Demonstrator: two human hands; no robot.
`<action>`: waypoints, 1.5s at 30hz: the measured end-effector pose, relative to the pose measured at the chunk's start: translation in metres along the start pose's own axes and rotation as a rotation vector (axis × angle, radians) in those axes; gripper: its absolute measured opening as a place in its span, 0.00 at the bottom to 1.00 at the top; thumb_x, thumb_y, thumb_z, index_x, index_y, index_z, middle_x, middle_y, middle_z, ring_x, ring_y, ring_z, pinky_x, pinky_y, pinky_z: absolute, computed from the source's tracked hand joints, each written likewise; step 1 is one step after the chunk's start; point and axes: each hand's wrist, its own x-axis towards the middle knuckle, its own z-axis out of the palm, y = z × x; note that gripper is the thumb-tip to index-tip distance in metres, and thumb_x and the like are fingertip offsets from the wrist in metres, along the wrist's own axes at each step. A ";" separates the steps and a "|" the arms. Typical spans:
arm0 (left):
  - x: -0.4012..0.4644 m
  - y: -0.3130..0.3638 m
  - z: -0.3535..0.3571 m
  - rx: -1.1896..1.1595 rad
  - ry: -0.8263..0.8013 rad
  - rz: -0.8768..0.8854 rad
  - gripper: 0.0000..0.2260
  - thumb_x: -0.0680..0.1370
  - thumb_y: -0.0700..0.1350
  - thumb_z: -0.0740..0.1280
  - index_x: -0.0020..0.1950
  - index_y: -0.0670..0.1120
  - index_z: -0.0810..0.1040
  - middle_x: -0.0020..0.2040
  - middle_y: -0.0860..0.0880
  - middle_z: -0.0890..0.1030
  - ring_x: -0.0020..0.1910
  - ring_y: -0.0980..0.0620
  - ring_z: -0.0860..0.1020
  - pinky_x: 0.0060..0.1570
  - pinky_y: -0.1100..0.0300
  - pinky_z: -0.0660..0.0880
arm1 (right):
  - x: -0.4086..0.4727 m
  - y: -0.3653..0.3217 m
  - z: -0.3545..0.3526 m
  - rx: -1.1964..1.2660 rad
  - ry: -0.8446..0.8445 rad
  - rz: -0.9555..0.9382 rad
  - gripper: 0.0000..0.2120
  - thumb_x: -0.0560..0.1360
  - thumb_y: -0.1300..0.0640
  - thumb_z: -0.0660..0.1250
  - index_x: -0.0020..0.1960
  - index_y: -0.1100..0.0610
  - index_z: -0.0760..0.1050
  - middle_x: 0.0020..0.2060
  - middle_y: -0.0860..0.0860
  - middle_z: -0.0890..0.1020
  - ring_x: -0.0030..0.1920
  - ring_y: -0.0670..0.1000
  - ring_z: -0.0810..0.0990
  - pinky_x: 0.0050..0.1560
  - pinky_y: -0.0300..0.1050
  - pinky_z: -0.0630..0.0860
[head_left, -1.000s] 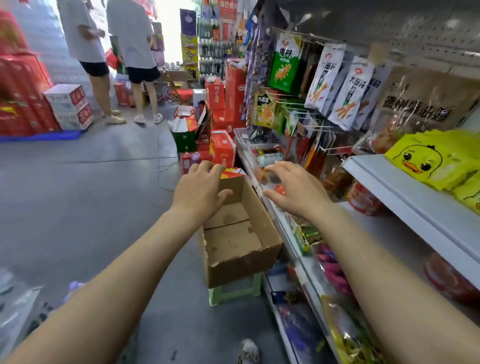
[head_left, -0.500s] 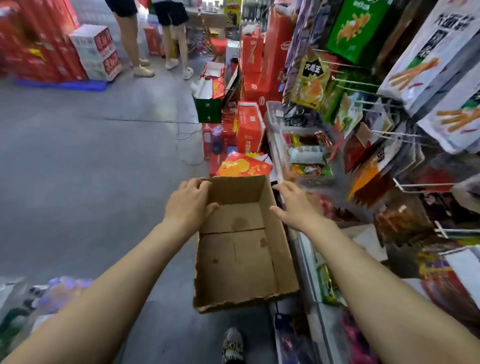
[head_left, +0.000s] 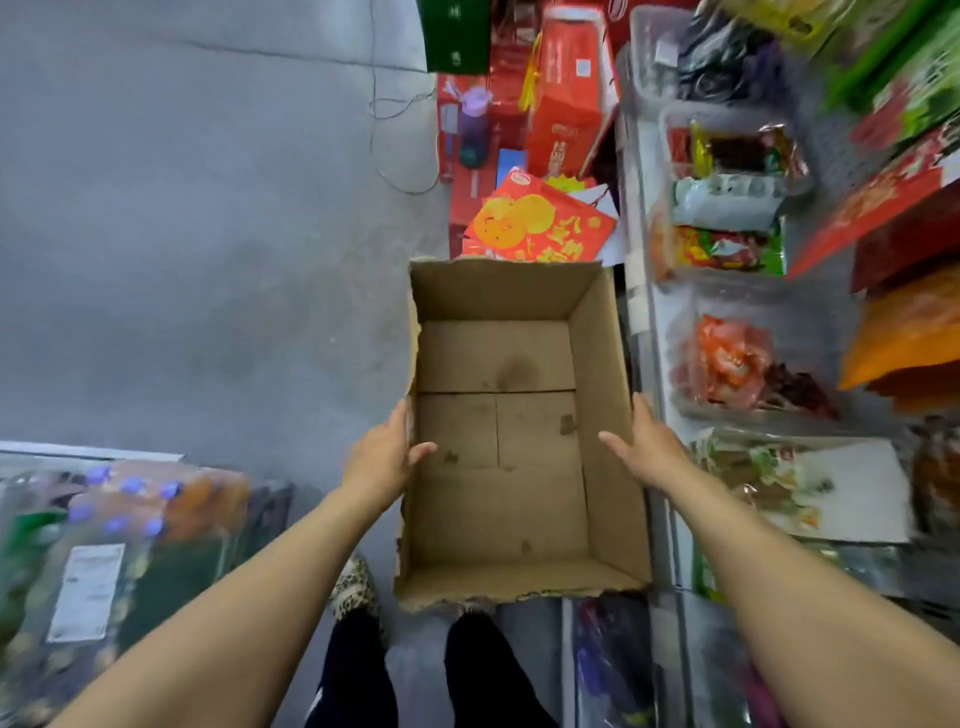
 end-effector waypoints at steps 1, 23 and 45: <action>0.006 -0.002 0.007 -0.006 -0.010 -0.007 0.34 0.80 0.58 0.61 0.79 0.47 0.50 0.63 0.40 0.77 0.58 0.40 0.77 0.55 0.48 0.75 | 0.004 0.003 0.005 0.022 0.006 0.021 0.42 0.79 0.42 0.63 0.80 0.57 0.43 0.77 0.58 0.59 0.74 0.59 0.64 0.70 0.51 0.65; 0.017 -0.132 -0.041 -0.144 0.155 -0.168 0.24 0.81 0.49 0.62 0.76 0.60 0.60 0.51 0.41 0.82 0.48 0.39 0.79 0.46 0.48 0.77 | -0.008 -0.099 0.056 0.189 0.090 0.140 0.12 0.79 0.46 0.64 0.47 0.53 0.79 0.41 0.52 0.83 0.45 0.55 0.81 0.49 0.53 0.79; 0.061 -0.272 -0.282 -0.490 0.608 -0.333 0.18 0.75 0.57 0.70 0.61 0.51 0.81 0.56 0.51 0.84 0.60 0.44 0.77 0.53 0.53 0.74 | 0.043 -0.409 0.004 0.177 0.158 -0.132 0.15 0.77 0.44 0.66 0.49 0.56 0.81 0.47 0.55 0.84 0.50 0.60 0.81 0.48 0.48 0.76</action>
